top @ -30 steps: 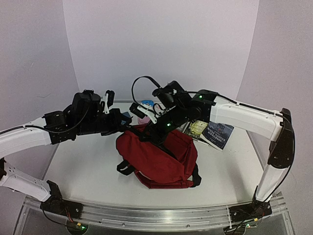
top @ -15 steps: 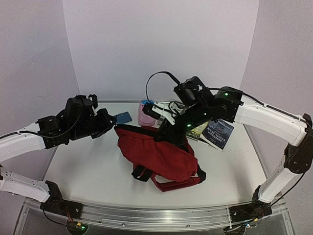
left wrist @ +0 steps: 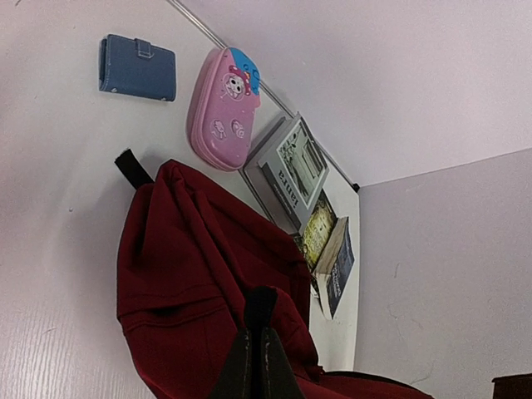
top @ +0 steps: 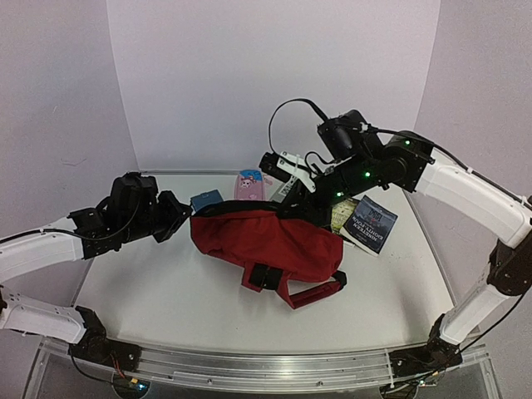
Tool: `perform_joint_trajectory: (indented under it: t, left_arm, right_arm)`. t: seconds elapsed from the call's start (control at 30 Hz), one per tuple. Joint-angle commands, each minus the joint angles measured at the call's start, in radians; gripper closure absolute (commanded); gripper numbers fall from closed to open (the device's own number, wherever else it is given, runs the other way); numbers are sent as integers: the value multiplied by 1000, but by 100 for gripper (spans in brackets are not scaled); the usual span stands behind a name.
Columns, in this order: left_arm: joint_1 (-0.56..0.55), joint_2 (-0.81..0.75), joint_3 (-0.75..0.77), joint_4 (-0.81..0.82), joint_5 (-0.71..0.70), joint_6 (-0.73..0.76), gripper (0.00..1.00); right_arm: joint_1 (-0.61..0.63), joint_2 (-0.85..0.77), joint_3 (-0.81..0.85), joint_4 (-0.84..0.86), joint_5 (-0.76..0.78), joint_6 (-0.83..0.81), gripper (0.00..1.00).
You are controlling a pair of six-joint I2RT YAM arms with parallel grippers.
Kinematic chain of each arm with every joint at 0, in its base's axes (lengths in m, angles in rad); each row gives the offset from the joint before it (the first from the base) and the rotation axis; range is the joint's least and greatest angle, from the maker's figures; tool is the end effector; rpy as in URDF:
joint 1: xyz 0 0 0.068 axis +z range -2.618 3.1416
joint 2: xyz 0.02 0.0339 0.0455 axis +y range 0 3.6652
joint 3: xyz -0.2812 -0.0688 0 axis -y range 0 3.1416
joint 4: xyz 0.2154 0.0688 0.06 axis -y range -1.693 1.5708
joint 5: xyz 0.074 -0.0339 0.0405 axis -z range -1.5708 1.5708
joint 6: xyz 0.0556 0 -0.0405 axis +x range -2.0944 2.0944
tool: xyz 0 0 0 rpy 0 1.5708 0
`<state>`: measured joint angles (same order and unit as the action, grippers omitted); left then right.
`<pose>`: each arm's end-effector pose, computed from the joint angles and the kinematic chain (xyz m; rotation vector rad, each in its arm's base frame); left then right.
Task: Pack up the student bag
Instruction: Unzip the student bag at the center of the board.
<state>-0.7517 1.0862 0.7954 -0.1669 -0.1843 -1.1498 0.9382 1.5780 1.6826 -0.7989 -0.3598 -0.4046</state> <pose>0.1735 -0.1482 0.3012 -0.5514 2.1025 -0.9822 0.1775 0.2752 0.3962 -1.5819 1.6764 0.6866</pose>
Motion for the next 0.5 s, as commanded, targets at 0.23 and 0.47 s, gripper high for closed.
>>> perform_joint_trajectory:
  t: [0.23,0.47]
  left_arm:
    - [171,6,-137,-61,-85,-118,100]
    - [218,-3,-166,-152,-80,-178,100]
  right_arm:
    - [-64,-152,71,-147,-39,-54,100]
    - [-105,-194,21,-161,-3,-103,100]
